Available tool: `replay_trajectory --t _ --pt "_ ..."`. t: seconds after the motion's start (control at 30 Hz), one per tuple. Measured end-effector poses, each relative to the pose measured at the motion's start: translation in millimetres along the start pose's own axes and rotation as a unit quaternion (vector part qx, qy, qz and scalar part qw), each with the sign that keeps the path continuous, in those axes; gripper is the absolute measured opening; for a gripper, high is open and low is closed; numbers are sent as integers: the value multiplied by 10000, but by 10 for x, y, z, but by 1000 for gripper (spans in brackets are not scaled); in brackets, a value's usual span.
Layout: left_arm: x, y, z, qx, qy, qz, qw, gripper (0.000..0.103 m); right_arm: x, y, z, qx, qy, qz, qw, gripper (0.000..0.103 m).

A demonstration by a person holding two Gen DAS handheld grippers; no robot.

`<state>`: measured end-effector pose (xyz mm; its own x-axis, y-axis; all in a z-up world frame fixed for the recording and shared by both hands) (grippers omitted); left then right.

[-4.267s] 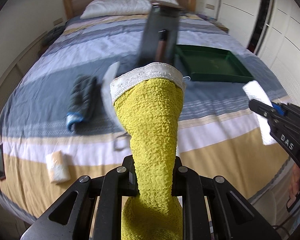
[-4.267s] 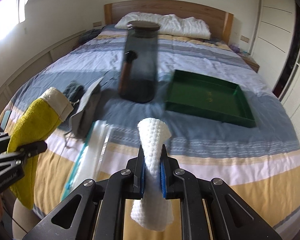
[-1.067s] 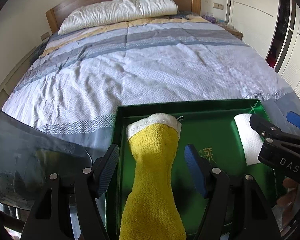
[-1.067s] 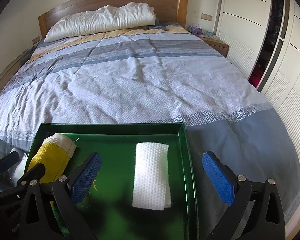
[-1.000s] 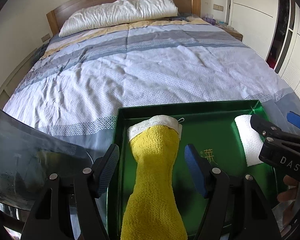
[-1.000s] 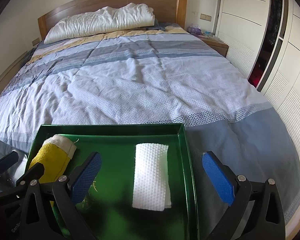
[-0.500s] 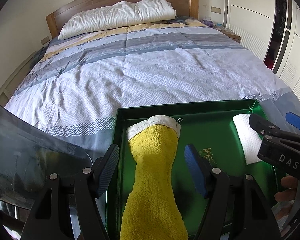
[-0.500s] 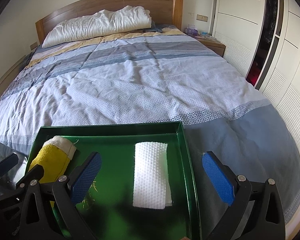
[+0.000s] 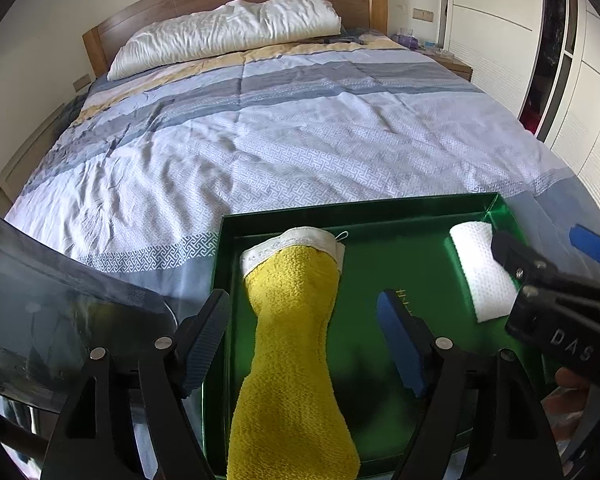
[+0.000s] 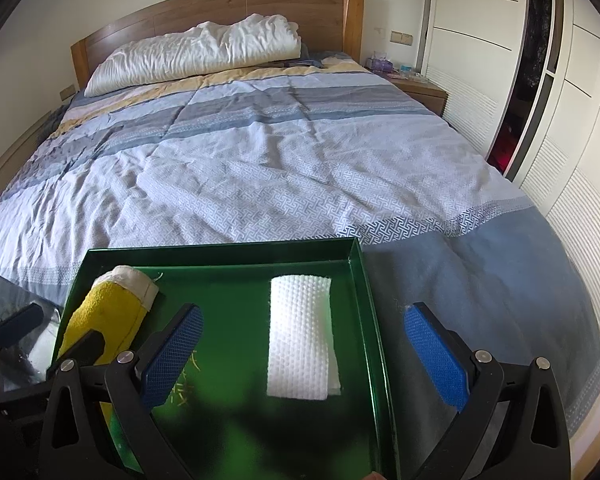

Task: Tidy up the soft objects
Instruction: 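Withdraw both open grippers from the tray back toward the remaining items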

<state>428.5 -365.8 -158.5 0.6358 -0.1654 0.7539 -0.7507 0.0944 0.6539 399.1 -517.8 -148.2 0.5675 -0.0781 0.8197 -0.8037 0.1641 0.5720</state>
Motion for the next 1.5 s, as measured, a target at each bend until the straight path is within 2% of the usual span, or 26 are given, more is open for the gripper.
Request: replay_trajectory --t 0.27,0.43,0.6,0.83,1.03,1.23,1.5 --pt "86 240 30 -167 191 309 9992 71 40 284 105 -223 -210 235 9993 103" --pt "71 369 70 -405 233 251 9986 71 58 495 124 -342 -154 313 9988 103" --pt "29 480 181 -487 5 127 9987 71 73 734 172 -421 -122 364 9984 103" --pt "33 842 244 -586 -263 247 9976 74 92 1096 201 -410 -126 487 9979 103" --pt "4 1290 130 -778 -140 389 9961 77 60 1471 96 -278 -46 579 9979 103" --pt "-113 1734 -101 -583 -85 483 9971 80 12 1943 -15 -150 -143 734 9971 103" --pt "-362 2178 -390 -646 -5 537 9965 81 -90 2514 -259 51 -12 866 9962 103"
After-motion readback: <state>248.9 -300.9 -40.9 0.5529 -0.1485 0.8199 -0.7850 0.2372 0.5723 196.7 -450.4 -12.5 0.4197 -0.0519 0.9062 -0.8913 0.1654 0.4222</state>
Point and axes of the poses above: each gripper's, at about its wrist camera, not at the fingertips, and y roughly against the way its jaws point, z to its right, x to its top, the point moved 3 cm from there along -y, roughly the way its jaws point, and after that the axes turned 13 degrees about z, right-handed, at the moved point
